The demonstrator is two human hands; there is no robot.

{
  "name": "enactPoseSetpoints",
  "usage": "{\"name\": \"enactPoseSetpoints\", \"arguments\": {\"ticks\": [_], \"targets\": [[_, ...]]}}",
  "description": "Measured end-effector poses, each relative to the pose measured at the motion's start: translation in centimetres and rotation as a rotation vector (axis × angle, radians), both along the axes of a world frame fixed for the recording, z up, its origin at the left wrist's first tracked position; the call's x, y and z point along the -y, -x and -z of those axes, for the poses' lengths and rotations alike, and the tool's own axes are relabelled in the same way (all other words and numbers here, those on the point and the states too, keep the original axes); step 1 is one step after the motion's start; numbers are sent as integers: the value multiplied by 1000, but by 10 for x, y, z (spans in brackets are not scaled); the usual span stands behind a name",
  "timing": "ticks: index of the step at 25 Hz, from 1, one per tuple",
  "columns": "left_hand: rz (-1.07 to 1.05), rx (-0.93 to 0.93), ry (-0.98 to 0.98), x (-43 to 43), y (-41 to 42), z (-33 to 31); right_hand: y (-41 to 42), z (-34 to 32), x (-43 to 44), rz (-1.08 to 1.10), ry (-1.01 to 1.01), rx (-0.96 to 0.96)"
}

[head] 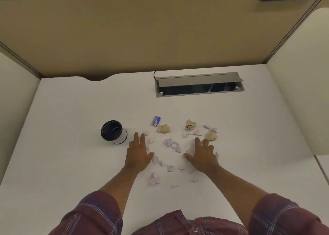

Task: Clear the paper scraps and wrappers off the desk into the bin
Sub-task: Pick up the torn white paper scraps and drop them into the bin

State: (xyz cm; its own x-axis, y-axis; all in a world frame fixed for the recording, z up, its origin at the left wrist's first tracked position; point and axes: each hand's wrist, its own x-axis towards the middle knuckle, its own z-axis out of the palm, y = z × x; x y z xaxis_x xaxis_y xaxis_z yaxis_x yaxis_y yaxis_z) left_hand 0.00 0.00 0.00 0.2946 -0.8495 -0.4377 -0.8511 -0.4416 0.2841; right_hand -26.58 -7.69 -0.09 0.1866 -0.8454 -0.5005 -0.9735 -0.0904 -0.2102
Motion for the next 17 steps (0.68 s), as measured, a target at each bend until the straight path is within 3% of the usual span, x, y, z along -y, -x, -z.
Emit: {"name": "enactPoseSetpoints", "arguments": {"ticks": [6, 12, 17], "targets": [[-100, -121, 46, 32, -7, 13, -48, 14, 19, -102, -30, 61], [25, -135, 116, 37, -12, 24, -84, 18, 14, -458, 22, 36], [-45, -173, 141, 37, -9, 26, -99, 16, 9, -662, 38, -24]]}}
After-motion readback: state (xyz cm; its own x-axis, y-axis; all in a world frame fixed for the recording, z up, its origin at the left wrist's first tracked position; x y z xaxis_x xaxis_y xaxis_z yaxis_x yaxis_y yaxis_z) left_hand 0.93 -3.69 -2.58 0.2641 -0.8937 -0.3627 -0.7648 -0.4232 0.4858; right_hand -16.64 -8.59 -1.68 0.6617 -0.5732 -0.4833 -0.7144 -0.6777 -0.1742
